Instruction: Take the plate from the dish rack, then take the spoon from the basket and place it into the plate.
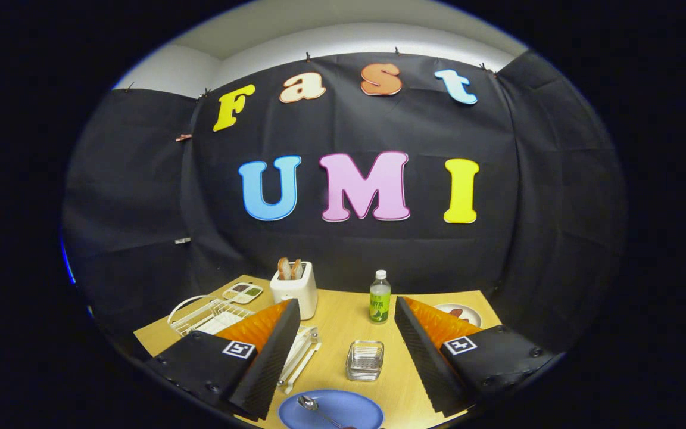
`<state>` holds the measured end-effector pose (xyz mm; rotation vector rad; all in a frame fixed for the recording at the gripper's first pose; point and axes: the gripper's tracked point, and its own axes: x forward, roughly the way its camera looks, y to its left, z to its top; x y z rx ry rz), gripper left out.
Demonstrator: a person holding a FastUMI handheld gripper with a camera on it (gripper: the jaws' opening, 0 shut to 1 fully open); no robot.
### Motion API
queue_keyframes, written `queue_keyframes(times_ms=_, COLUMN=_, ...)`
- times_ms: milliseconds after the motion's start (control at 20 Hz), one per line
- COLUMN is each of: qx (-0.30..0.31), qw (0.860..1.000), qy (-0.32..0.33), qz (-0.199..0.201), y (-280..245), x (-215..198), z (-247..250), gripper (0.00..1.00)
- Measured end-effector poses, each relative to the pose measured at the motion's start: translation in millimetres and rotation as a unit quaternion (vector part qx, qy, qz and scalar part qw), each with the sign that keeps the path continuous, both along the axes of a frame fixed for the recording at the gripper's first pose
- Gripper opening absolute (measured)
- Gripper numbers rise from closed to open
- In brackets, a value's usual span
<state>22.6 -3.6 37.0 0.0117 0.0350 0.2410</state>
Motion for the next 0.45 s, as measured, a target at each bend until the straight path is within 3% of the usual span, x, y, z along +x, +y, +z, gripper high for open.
queue_keyframes(times_ms=250, qx=0.000, qw=0.997, qy=-0.030, qz=-0.076, y=-14, x=-39, z=17, gripper=0.98)
queue_keyframes(times_ms=450, qx=0.021, qw=0.994, qy=-0.033, qz=-0.102, y=-12, x=-63, z=11, gripper=0.98)
